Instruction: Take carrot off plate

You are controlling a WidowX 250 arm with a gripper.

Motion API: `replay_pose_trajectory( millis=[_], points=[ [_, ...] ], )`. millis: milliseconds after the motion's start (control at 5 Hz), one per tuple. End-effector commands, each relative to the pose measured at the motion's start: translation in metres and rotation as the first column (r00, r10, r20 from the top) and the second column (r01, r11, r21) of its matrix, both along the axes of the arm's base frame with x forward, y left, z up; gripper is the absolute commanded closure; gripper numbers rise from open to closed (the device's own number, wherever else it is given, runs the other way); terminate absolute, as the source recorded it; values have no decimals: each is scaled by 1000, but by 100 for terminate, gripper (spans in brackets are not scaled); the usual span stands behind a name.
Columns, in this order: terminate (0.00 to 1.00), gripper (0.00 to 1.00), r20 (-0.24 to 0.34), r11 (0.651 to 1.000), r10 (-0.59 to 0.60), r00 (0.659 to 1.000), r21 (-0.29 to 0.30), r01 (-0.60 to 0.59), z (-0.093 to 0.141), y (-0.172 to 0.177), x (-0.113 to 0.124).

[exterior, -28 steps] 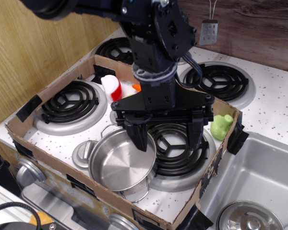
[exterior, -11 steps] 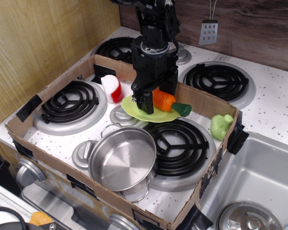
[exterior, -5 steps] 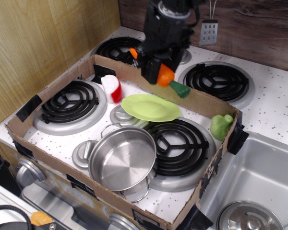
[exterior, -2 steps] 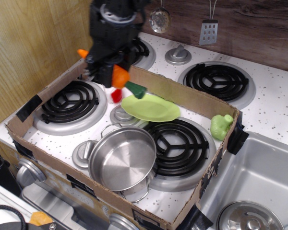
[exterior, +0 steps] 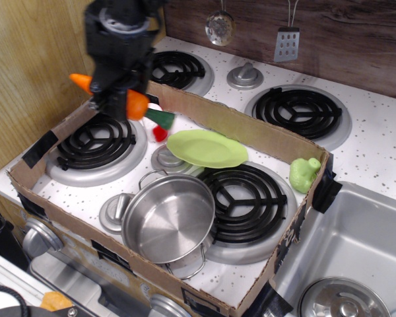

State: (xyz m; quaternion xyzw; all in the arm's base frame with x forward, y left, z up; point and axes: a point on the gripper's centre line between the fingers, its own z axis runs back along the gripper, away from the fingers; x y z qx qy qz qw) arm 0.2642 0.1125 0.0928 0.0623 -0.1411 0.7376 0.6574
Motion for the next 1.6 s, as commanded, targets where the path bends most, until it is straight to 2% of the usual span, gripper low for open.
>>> replay_pose_trajectory(
  millis=[0,400,800,1000,1400],
  points=[
    [0,100,74,1000,-5,997,-8,5,-24,18,-8],
    [0,100,59,996,-69,996,-61,72,-54,27,-3],
    [0,100,61,990,-129,990,-56,133,-59,27,-3],
    [0,0,65,982,-177,982,-56,181,-59,25,-4],
    [0,0,32,968,-251,968,0,251,-40,26,-1]
  ],
)
